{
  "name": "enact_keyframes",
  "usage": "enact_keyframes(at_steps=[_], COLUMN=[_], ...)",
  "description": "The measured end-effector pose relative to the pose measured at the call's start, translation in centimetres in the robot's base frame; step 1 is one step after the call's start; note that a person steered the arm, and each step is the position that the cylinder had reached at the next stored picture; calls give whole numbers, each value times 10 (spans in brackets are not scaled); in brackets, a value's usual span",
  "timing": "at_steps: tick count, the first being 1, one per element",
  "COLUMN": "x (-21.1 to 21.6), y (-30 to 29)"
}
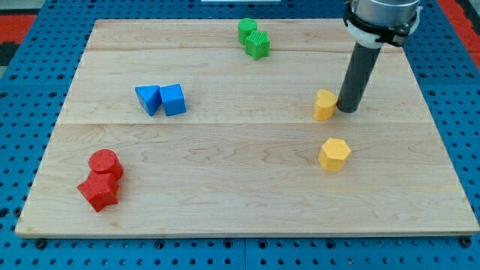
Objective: Bring the heart at the right side of the green star
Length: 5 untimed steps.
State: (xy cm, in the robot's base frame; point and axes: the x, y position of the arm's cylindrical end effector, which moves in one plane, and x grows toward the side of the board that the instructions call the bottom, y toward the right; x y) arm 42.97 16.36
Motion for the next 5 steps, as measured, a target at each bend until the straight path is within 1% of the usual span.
enact_keyframes(at_steps=[1, 2, 3, 4, 5], x=[37, -5, -77, -134, -113], y=[-16, -32, -16, -13, -34])
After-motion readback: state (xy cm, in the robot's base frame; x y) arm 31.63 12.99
